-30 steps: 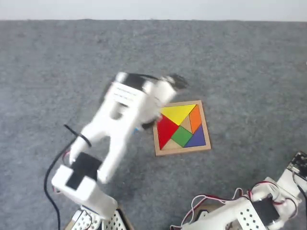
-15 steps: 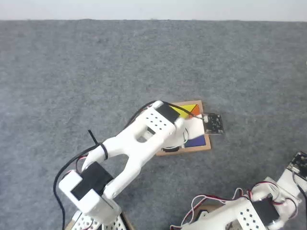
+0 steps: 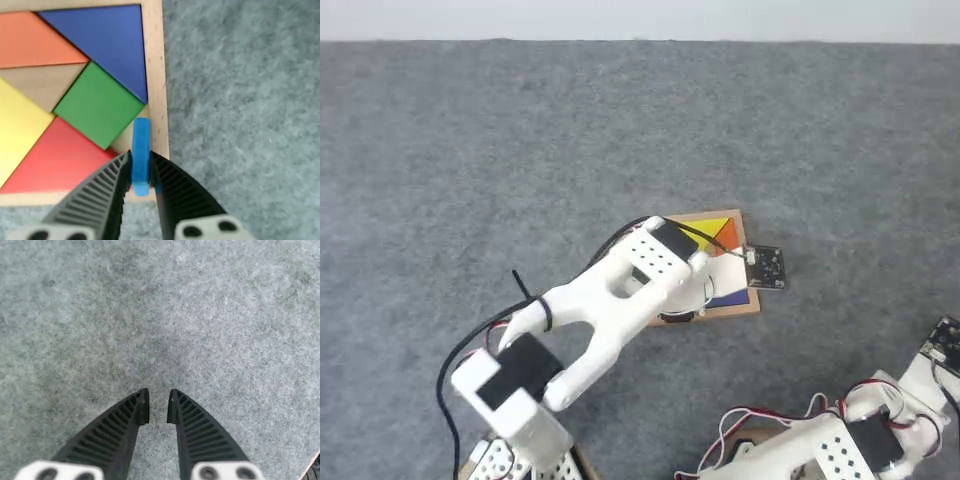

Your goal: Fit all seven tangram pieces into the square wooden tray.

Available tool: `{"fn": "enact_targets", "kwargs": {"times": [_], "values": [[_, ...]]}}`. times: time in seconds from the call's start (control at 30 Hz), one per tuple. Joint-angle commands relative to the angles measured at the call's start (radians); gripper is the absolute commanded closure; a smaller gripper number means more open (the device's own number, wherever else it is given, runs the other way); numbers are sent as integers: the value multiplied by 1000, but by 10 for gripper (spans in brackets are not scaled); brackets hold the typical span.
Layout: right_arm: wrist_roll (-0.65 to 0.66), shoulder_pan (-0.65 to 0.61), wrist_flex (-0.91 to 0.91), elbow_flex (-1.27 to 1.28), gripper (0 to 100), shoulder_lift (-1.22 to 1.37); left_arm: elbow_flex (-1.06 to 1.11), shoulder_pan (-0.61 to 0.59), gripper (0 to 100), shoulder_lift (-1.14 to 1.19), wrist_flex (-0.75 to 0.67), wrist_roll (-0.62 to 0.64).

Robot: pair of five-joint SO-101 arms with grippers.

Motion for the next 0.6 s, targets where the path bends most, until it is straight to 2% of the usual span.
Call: {"fn": "enact_targets", "kwargs": {"times": [0.0,0.17,0.33,0.57], "values": [[3,8,4,11,912,-19,-19,6,985,23,-48,-12],[3,8,4,11,912,-19,-30,6,979,20,-46,-9],[3,8,4,11,912,-19,-30,0,907,20,-44,-8],[3,8,4,11,912,-19,-99,-8,906,18,-40,49]]}}
